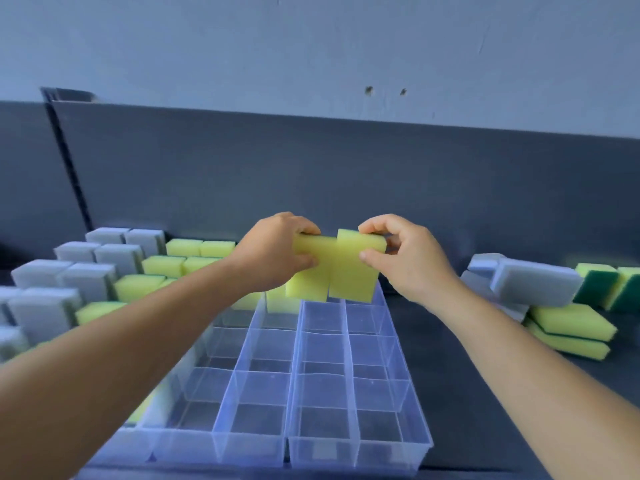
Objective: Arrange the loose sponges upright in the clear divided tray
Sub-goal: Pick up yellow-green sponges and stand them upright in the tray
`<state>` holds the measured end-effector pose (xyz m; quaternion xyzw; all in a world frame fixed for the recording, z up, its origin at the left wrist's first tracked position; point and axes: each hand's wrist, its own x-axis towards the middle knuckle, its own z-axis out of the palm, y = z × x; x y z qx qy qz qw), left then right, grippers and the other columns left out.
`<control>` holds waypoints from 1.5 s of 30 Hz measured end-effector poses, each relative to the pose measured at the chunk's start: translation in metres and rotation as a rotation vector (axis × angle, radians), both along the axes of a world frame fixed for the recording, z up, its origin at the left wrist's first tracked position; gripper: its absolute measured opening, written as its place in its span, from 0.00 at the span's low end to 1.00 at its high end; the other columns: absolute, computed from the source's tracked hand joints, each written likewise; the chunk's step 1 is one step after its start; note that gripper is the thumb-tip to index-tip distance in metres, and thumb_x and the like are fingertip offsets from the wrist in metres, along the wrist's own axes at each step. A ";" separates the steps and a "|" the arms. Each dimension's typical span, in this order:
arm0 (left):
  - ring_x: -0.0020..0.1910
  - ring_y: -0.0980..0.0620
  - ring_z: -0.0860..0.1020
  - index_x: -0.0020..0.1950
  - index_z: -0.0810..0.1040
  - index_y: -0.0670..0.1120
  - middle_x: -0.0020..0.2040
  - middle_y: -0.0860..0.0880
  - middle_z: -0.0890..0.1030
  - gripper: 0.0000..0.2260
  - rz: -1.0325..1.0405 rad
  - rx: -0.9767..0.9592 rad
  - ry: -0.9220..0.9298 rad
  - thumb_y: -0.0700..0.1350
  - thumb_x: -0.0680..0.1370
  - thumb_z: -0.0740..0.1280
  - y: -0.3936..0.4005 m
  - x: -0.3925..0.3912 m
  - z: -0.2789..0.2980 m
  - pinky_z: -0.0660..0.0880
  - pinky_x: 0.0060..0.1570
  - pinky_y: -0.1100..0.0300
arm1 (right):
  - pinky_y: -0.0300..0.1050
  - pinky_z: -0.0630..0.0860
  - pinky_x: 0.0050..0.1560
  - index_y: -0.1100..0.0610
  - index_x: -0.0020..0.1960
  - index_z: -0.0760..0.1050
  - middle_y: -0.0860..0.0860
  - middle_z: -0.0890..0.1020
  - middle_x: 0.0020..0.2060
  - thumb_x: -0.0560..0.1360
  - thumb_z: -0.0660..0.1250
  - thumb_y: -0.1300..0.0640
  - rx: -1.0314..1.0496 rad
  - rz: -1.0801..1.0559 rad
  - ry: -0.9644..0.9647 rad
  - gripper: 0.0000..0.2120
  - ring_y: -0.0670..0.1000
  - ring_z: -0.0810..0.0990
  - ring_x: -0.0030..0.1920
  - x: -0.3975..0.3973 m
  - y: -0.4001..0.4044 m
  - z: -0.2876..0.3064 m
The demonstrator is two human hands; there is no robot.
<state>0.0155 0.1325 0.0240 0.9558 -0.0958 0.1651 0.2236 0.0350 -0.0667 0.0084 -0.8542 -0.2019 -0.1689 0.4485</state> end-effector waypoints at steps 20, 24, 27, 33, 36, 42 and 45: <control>0.61 0.49 0.73 0.67 0.73 0.49 0.65 0.50 0.75 0.20 0.087 0.099 0.128 0.46 0.75 0.70 0.104 -0.001 -0.029 0.68 0.52 0.63 | 0.41 0.72 0.54 0.50 0.55 0.75 0.46 0.79 0.56 0.72 0.70 0.60 -0.262 0.026 0.111 0.14 0.47 0.76 0.52 0.021 0.103 -0.036; 0.55 0.48 0.75 0.63 0.74 0.50 0.60 0.50 0.76 0.18 0.054 0.217 0.156 0.46 0.74 0.70 0.099 0.005 -0.037 0.73 0.53 0.57 | 0.38 0.67 0.47 0.51 0.56 0.74 0.46 0.77 0.55 0.73 0.68 0.60 -0.398 0.019 0.077 0.13 0.46 0.72 0.44 0.018 0.108 -0.038; 0.54 0.48 0.75 0.61 0.73 0.49 0.59 0.50 0.75 0.17 0.050 0.335 0.188 0.48 0.74 0.70 0.099 0.006 -0.042 0.73 0.48 0.57 | 0.41 0.71 0.55 0.52 0.56 0.74 0.46 0.76 0.57 0.72 0.69 0.60 -0.491 0.031 0.074 0.14 0.49 0.76 0.56 0.016 0.112 -0.042; 0.54 0.49 0.72 0.60 0.73 0.47 0.58 0.49 0.76 0.17 0.044 0.456 0.204 0.50 0.74 0.71 0.096 0.009 -0.046 0.73 0.47 0.54 | 0.47 0.73 0.57 0.52 0.56 0.72 0.46 0.74 0.58 0.71 0.70 0.59 -0.539 0.032 0.109 0.15 0.50 0.75 0.58 0.012 0.112 -0.048; 0.61 0.48 0.71 0.65 0.71 0.49 0.62 0.49 0.75 0.23 0.046 0.492 0.215 0.53 0.73 0.72 0.095 0.009 -0.045 0.74 0.54 0.53 | 0.46 0.72 0.55 0.50 0.60 0.71 0.46 0.71 0.59 0.71 0.71 0.56 -0.558 0.042 0.118 0.19 0.50 0.73 0.57 0.010 0.110 -0.045; 0.66 0.49 0.69 0.72 0.64 0.51 0.66 0.50 0.72 0.31 0.016 0.472 0.137 0.56 0.73 0.70 0.075 0.005 -0.035 0.73 0.60 0.52 | 0.45 0.69 0.62 0.48 0.70 0.63 0.44 0.66 0.68 0.73 0.70 0.51 -0.577 0.022 0.071 0.29 0.49 0.66 0.67 -0.003 0.089 -0.035; 0.66 0.48 0.70 0.72 0.64 0.50 0.65 0.50 0.72 0.30 -0.030 0.472 0.081 0.56 0.74 0.69 0.050 0.004 -0.033 0.72 0.61 0.51 | 0.44 0.65 0.64 0.48 0.73 0.60 0.43 0.64 0.71 0.74 0.68 0.49 -0.608 0.001 0.050 0.31 0.48 0.62 0.70 -0.007 0.069 -0.030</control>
